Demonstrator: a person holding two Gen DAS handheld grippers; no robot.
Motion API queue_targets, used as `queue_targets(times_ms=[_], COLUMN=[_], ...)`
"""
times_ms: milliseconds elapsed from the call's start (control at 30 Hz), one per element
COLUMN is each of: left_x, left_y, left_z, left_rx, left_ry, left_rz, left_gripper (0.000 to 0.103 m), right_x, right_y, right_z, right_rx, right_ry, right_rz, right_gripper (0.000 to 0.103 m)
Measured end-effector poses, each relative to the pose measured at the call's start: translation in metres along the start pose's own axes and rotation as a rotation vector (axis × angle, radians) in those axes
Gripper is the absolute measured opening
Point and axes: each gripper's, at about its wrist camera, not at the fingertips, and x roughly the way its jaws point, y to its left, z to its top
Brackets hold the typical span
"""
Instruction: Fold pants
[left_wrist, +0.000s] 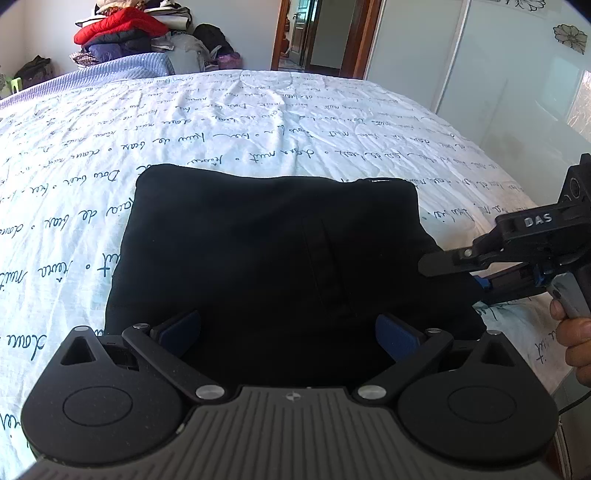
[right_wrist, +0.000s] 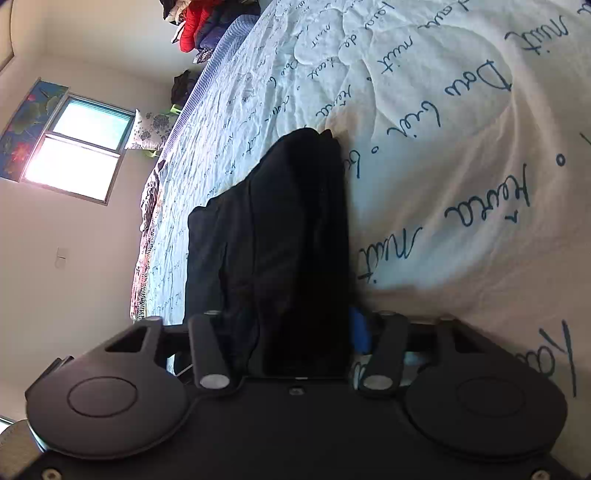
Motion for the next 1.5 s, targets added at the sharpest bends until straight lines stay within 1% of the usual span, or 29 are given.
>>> queue_targets(times_ms=[33,133,200,333,433,467,500,533,567,600,667,733,767,833,867,900,933,967,1000,1033,1067,1133,1200,1267,1333,1400,1433,1467,1500], left_x=[0.001,0.002,0.002,0.0,0.006,0.011,0.016,0.019,0.017,0.015,0.013,0.011,0.008,0.004,0.005,0.01,0.016,0.026,0.036,0.042,0.041,0.039,0.037,0.037,0.037,0.037,0.037,0.036,0.036], left_y=[0.0,-0.002,-0.003,-0.002,-0.006,-0.007,-0.009,-0.014,-0.019,-0.022,-0.023,-0.018,-0.014,-0.005,0.0,0.004,0.007,0.01,0.011,0.01,0.006,0.002,0.003,0.006,0.007,0.005,0.004,0.004,0.005], left_z=[0.0,0.001,0.004,0.012,0.013,0.009,0.004,-0.001,-0.004,-0.004,0.005,0.019,0.025,0.034,0.037,0.041,0.041,0.04,0.038,0.034,0.031,0.028,0.028,0.028,0.027,0.026,0.025,0.024,0.023], left_rx=[0.004,0.009,0.003,-0.047,-0.043,-0.029,-0.004,0.032,0.064,0.079,0.074,0.045,0.028,-0.005,-0.027,-0.054,-0.076,-0.092,-0.096,-0.081,-0.053,-0.028,-0.032,-0.04,-0.041,-0.04,-0.04,-0.039,-0.038], left_ry=[0.001,0.008,0.012,0.001,0.011,0.015,0.012,-0.004,-0.023,-0.021,0.018,0.037,0.023,-0.021,-0.028,-0.021,-0.006,0.019,0.049,0.049,0.019,0.004,0.004,0.005,0.002,-0.005,-0.008,-0.012,-0.016], left_rz=[0.001,0.014,0.014,0.003,0.0,-0.009,-0.01,0.006,0.027,0.036,0.023,0.007,0.009,0.037,0.051,0.062,0.064,0.063,0.074,0.09,0.103,0.113,0.108,0.101,0.099,0.107,0.11,0.111,0.109], left_gripper=[0.102,0.102,0.103,0.103,0.103,0.103,0.103,0.103,0.103,0.103,0.102,0.102,0.102,0.102,0.102,0.102,0.102,0.102,0.102,0.103,0.103,0.103,0.103,0.103,0.103,0.103,0.103,0.103,0.103], right_x=[0.001,0.002,-0.002,-0.001,0.002,0.005,0.007,0.009,0.008,0.005,0.0,-0.005,-0.012,-0.031,-0.04,-0.046,-0.047,-0.041,-0.029,-0.013,0.004,0.035,0.045,0.038,0.023,0.017,0.02,0.027,0.036], right_y=[0.004,0.032,0.049,0.076,0.066,0.057,0.039,0.023,0.008,-0.001,-0.002,0.003,0.01,0.036,0.05,0.062,0.073,0.082,0.09,0.095,0.096,0.085,0.08,0.09,0.103,0.118,0.122,0.12,0.113], right_z=[0.001,0.004,0.016,0.044,0.052,0.05,0.046,0.041,0.038,0.036,0.032,0.029,0.029,0.027,0.027,0.024,0.02,0.016,0.012,0.01,0.01,0.008,0.006,0.008,0.005,0.001,0.0,0.002,0.004], right_rx=[-0.031,-0.199,-0.256,-0.385,-0.404,-0.404,-0.368,-0.332,-0.287,-0.241,-0.219,-0.2,-0.197,-0.248,-0.276,-0.297,-0.315,-0.339,-0.369,-0.39,-0.411,-0.449,-0.488,-0.489,-0.516,-0.585,-0.61,-0.61,-0.594], right_ry=[0.002,0.025,0.034,0.06,0.09,0.102,0.114,0.113,0.09,0.066,0.034,0.006,-0.028,-0.161,-0.236,-0.303,-0.351,-0.354,-0.324,-0.287,-0.25,-0.205,-0.232,-0.235,-0.285,-0.341,-0.349,-0.334,-0.294], right_rz=[-0.023,-0.066,-0.053,-0.093,-0.123,-0.142,-0.151,-0.147,-0.111,-0.074,-0.06,-0.063,-0.081,-0.106,-0.108,-0.102,-0.088,-0.072,-0.067,-0.092,-0.135,-0.237,-0.328,-0.33,-0.308,-0.353,-0.383,-0.402,-0.406], right_gripper=[0.028,0.018,0.018,0.018,0.017,0.017,0.016,0.017,0.017,0.017,0.022,0.039,0.043,0.053,0.059,0.073,0.082,0.082,0.082,0.082,0.082,0.081,0.081,0.081,0.081,0.084,0.085,0.086,0.086])
